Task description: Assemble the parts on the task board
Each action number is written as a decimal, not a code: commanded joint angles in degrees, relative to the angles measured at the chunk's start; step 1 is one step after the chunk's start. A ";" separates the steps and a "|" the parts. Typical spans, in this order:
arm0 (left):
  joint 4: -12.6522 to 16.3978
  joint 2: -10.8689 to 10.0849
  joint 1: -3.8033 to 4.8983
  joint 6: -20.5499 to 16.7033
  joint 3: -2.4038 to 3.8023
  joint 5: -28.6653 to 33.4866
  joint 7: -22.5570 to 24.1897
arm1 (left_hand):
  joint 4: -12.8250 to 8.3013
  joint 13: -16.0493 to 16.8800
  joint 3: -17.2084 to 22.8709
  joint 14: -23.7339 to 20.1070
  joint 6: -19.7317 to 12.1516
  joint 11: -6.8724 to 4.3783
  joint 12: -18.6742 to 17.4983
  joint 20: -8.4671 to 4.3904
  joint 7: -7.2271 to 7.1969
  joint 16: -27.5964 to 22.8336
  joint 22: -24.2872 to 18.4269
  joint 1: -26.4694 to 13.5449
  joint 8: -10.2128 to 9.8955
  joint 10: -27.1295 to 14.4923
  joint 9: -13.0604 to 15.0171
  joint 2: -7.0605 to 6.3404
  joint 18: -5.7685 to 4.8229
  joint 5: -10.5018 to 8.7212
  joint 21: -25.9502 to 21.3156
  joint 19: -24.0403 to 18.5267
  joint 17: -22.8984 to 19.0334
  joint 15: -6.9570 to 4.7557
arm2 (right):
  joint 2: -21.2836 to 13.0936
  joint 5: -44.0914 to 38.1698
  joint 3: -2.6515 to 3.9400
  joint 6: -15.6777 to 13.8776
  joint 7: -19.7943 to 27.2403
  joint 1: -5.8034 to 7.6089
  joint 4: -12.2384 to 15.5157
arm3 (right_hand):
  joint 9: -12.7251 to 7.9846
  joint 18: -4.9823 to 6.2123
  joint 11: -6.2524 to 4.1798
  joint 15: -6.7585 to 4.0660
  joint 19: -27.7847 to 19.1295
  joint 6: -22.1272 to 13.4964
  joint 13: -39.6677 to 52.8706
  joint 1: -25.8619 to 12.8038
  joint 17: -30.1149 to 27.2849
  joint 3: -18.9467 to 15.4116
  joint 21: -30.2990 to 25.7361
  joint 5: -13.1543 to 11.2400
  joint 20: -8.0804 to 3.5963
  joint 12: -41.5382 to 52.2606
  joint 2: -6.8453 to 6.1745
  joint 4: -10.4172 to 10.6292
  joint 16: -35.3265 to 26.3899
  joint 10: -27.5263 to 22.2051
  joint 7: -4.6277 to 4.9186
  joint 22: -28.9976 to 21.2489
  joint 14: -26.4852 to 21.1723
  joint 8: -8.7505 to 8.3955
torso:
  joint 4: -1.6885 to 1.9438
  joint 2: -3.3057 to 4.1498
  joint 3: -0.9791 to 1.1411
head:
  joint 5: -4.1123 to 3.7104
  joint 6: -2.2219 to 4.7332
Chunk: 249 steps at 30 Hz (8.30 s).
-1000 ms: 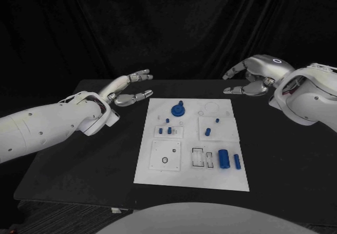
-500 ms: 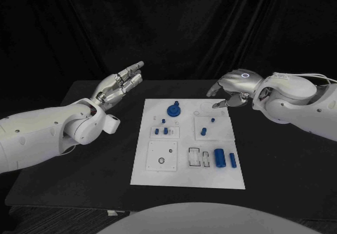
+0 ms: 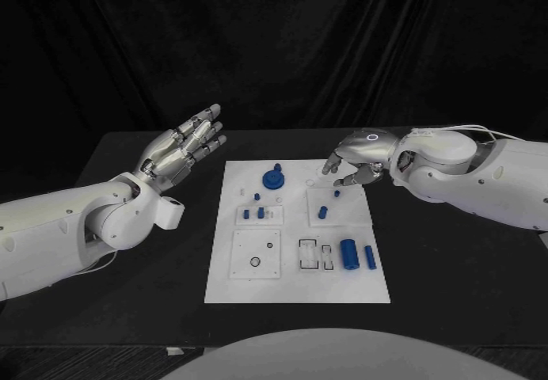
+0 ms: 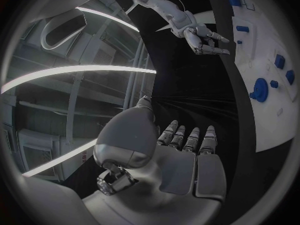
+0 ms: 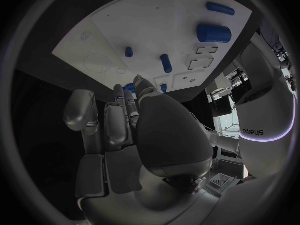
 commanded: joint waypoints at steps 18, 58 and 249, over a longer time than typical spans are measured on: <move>0.59 0.46 -0.91 6.17 0.03 2.96 2.09 | -0.11 0.33 -0.63 -0.13 2.96 3.43 2.31 2.66 3.03 -0.20 0.91 4.80 0.33 0.35 0.36 0.64 1.09 5.57 -0.06 0.35 -0.06 2.07 | 0.46 -0.58 0.06 0.50 -2.72 -3.78 -2.27 | -0.16 -0.06 0.09 0.42 1.42 3.13 -0.40 -0.43 2.09 -0.06 1.33 -0.85 0.26 -1.52 -0.69 1.37 0.95 2.28 0.05 8.41 1.37 0.89 | 0.00 -0.72 0.26 | -0.35 -0.01; -0.01 1.08 -1.34 7.52 0.02 2.97 -0.02 | -0.26 0.53 0.02 0.13 8.63 5.44 4.38 3.46 6.50 0.13 1.39 9.43 1.66 0.41 1.02 1.33 1.41 8.99 0.08 0.64 0.12 2.09 | 3.47 1.28 0.06 -4.42 -1.27 -7.58 -7.38 | 2.61 0.39 -0.68 0.42 -0.12 7.41 0.61 2.68 0.75 5.53 -2.53 5.54 -0.06 0.74 -1.38 -2.00 -0.89 4.75 1.76 7.90 -0.04 2.46 | -0.02 -0.80 0.25 | 0.18 -0.01; -2.82 1.86 -1.85 10.31 0.03 2.97 -1.71 | -0.27 0.78 1.36 -0.13 14.02 7.96 8.15 3.12 9.19 -0.20 1.01 15.06 6.65 -0.08 1.61 2.98 1.41 12.09 0.20 1.06 -0.06 0.17 | 13.53 2.86 0.07 -4.19 -2.64 -11.78 4.68 | 6.50 0.96 -1.05 0.56 -1.56 10.36 1.27 2.20 -0.32 18.87 -3.97 -7.12 0.27 2.21 -2.95 -9.19 -2.44 9.39 2.22 7.36 -0.67 2.72 | -0.02 -0.93 0.29 | 7.65 -0.01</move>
